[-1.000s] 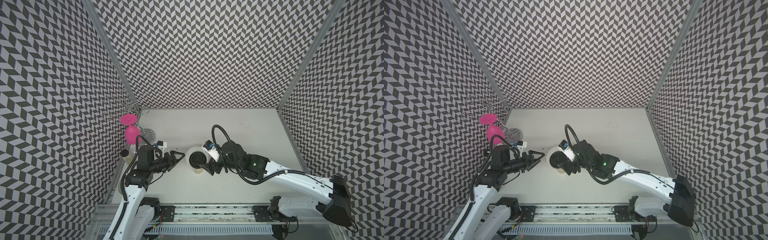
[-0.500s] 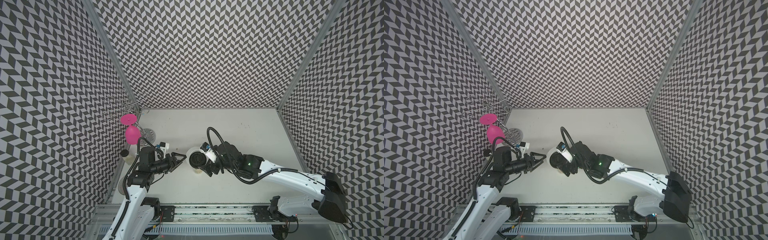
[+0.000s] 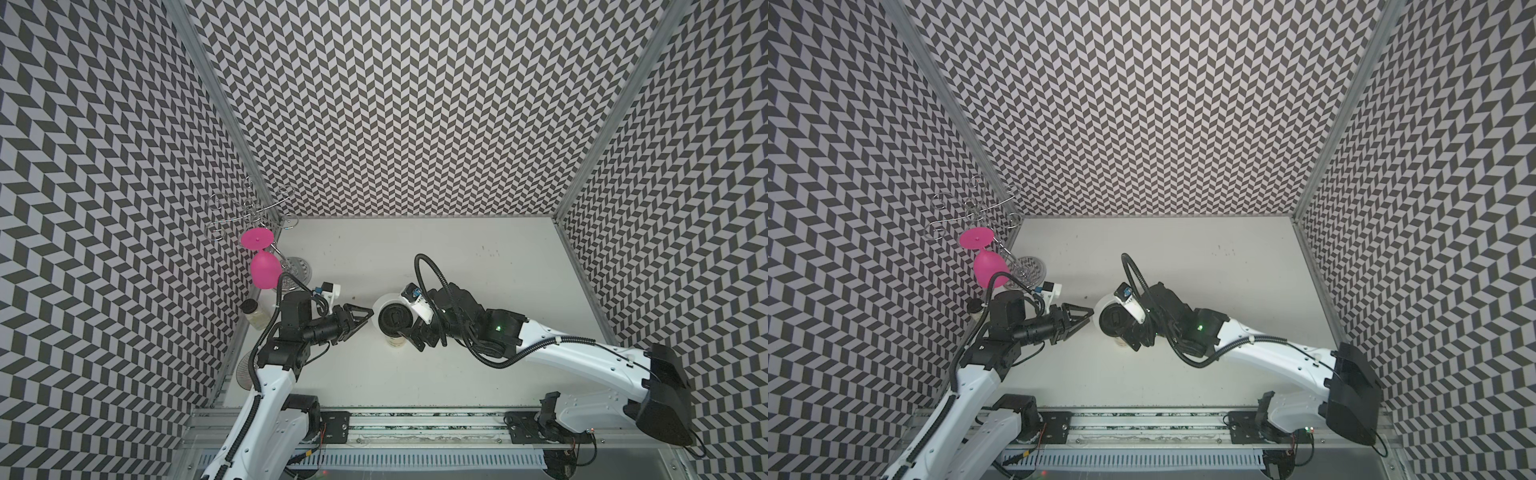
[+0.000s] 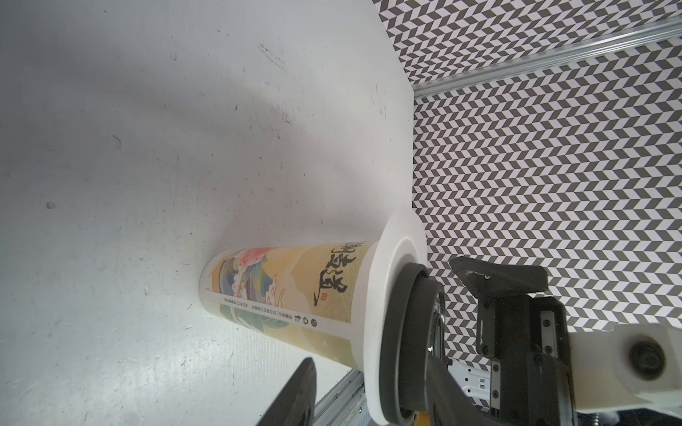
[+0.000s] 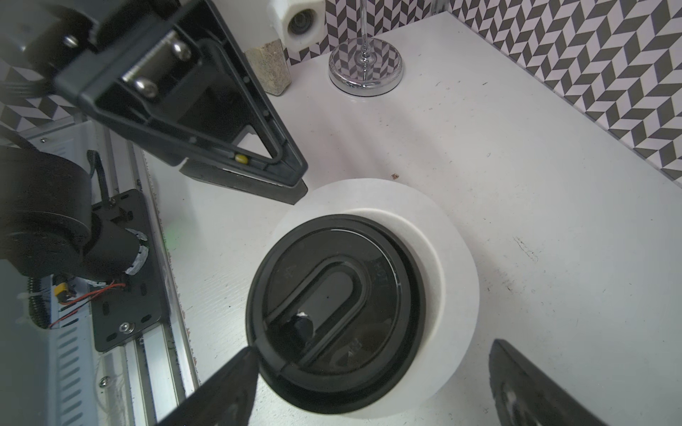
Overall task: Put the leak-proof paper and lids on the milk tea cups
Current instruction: Adjust the cup lid on the cup.
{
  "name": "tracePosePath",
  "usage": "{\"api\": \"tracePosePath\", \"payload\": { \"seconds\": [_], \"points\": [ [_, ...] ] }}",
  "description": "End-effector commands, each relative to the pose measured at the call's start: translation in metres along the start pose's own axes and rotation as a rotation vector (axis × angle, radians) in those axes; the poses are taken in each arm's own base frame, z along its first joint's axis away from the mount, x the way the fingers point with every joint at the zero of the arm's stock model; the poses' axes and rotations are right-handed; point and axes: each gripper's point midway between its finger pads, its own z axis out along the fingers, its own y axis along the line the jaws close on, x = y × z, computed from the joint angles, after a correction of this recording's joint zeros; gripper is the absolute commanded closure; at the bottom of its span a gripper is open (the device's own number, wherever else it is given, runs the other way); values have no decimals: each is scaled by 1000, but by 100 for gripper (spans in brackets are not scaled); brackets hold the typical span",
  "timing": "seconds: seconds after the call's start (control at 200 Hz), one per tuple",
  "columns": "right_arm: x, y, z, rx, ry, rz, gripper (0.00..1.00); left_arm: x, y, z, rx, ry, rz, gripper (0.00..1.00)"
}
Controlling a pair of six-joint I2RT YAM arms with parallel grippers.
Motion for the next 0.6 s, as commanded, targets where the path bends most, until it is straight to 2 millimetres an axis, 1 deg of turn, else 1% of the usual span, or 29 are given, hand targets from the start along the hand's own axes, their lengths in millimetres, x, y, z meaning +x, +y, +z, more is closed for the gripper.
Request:
{"api": "tracePosePath", "payload": {
  "seconds": [0.0, 0.361, 0.596],
  "points": [
    [-26, -2, -4, 16, -80, 1, 5, 1, -4, 6, 29, 15, 22, 54],
    [-26, -3, -4, 23, -80, 8, 5, 2, -5, 16, 47, 41, 26, 68],
    [-28, -4, -4, 31, -86, 12, 5, 4, -4, 16, 47, 46, 28, 79]
  ]
}}
